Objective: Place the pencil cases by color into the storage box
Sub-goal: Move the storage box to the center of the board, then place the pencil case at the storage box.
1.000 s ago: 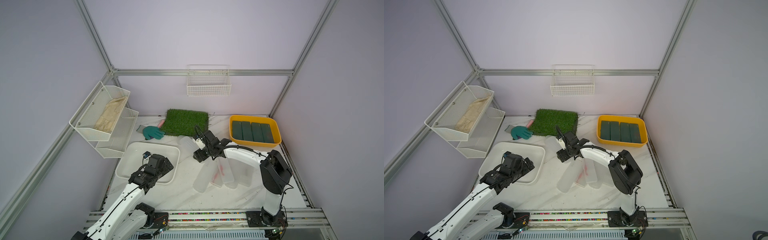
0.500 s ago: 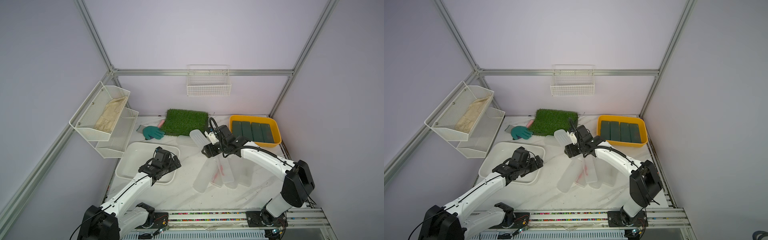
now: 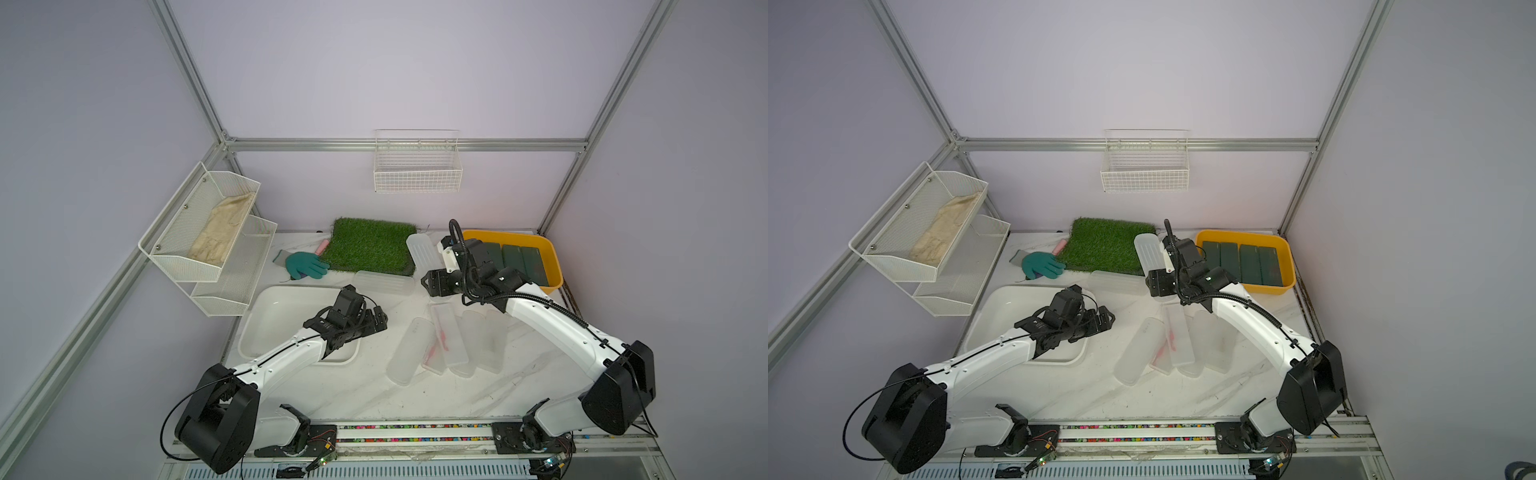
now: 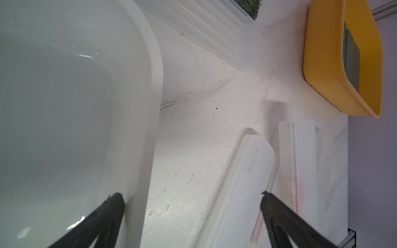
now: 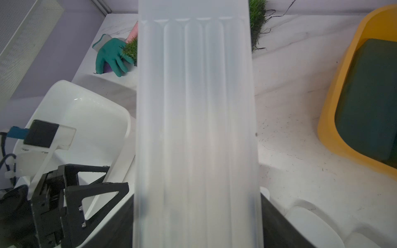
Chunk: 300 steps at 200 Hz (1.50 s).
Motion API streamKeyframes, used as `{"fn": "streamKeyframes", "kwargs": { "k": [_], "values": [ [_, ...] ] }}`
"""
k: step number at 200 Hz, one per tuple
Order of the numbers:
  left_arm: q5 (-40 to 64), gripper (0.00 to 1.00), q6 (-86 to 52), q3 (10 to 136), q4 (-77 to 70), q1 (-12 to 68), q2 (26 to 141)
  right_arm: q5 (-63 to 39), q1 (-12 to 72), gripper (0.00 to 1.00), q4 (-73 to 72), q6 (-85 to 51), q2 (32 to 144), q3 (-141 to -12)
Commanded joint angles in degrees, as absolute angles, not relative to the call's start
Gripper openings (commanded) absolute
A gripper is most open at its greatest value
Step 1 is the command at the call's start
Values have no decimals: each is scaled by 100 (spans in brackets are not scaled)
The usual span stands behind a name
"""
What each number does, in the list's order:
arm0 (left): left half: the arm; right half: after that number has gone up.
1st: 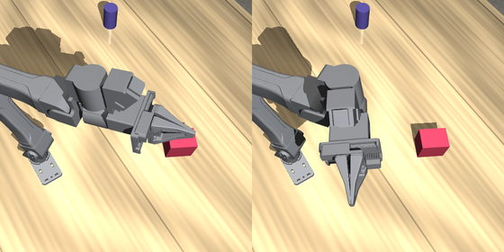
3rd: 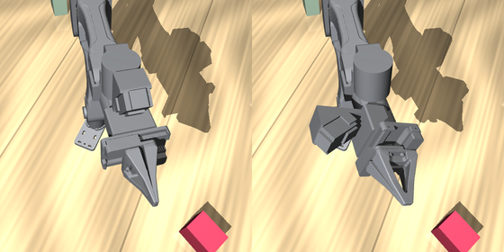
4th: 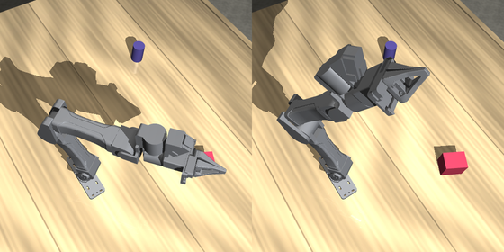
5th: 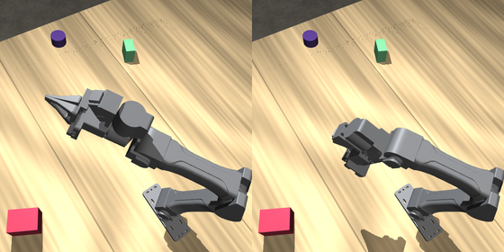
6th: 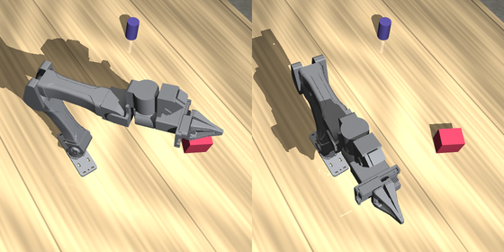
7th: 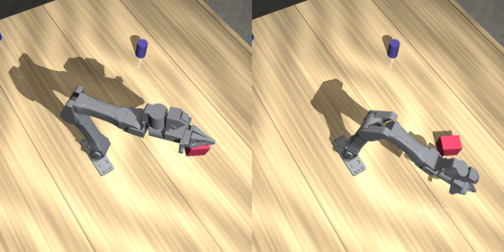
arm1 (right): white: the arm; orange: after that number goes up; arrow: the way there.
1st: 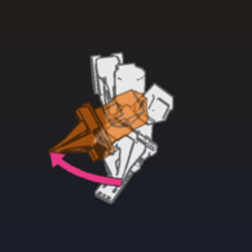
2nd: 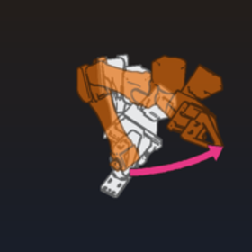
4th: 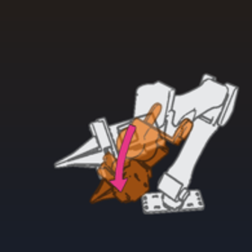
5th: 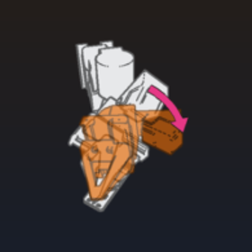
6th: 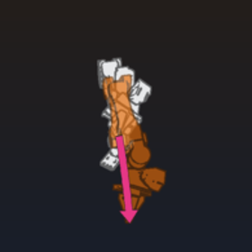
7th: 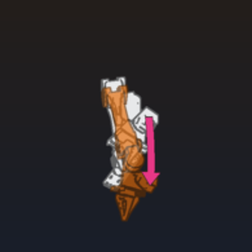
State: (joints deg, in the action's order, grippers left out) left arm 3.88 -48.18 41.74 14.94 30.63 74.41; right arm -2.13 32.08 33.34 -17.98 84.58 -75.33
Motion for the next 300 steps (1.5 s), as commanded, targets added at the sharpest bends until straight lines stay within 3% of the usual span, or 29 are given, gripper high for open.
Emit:
{"fn": "streamKeyframes", "kwargs": {
  "k": [1,36,68,93,135,176,214,300],
  "values": [
    [404,100,-5017,4605,1024,3265,7563,49,3191,61,3357,-2049,8315,-7699],
    [316,100,-5082,4668,1061,3375,7398,219,3191,61,3467,-2262,8340,-7878],
    [-527,100,-4709,4989,2069,3263,6520,260,3253,60,3401,-2503,8423,-7989],
    [-960,100,-4433,5352,2804,2772,5925,458,3630,60,3245,-2793,8653,-8066],
    [-846,100,-3842,5901,3363,1638,5537,1122,4749,60,3090,-3452,9398,-8515],
    [-1238,100,-3148,6653,3629,983,5498,1873,5940,58,2990,-4369,10312,-8959],
    [-1351,100,-2830,7291,3682,348,5470,2127,6543,57,3079,-4990,11024,-9384],
    [-1100,100,-2817,7438,3434,132,5621,2500,6890,58,4138,-5968,12375,-10735]
  ]
}}
